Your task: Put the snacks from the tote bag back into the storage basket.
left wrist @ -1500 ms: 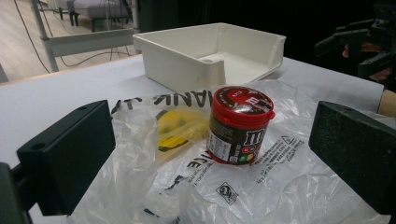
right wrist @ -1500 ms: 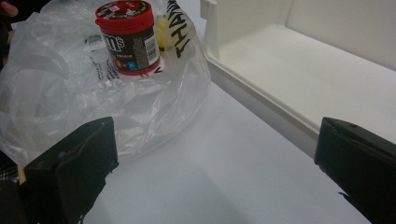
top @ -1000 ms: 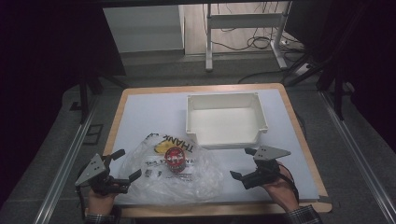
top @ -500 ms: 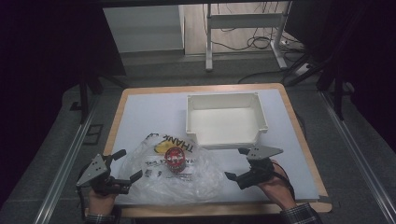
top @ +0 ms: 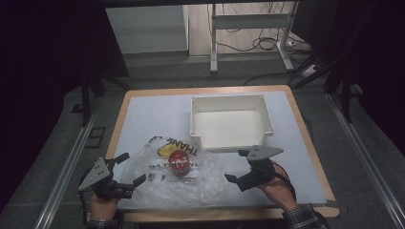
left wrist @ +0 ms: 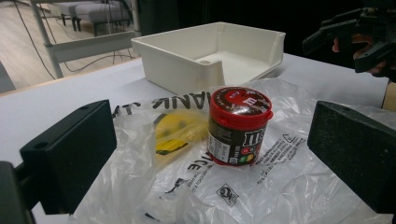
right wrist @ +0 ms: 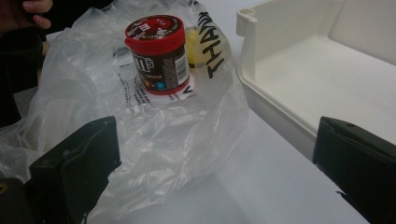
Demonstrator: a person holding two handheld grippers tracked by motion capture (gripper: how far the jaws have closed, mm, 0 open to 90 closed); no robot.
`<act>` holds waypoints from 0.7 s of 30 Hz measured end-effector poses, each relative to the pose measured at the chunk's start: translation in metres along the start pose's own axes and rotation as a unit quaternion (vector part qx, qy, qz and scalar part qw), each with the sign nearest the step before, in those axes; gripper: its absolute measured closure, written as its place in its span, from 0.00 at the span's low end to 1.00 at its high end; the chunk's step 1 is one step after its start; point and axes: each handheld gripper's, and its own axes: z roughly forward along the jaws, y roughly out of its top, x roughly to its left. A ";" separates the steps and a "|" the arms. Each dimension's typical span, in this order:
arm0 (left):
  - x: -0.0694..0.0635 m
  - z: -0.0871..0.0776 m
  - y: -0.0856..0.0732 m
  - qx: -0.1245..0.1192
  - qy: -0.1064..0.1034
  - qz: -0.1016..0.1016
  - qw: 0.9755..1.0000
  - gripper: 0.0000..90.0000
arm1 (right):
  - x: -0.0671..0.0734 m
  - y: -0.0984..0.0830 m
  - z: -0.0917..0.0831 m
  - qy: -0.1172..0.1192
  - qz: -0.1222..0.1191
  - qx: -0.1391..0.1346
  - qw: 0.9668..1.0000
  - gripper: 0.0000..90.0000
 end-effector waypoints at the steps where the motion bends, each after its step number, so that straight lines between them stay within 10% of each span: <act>1: 0.000 0.000 0.000 0.000 0.000 0.000 1.000 0.01 | 0.000 0.001 0.002 0.002 -0.002 0.001 1.000 0.01; 21: -0.001 0.001 0.000 0.003 0.001 0.003 1.000 0.01 | 0.001 0.013 0.024 0.028 0.003 0.013 1.000 0.01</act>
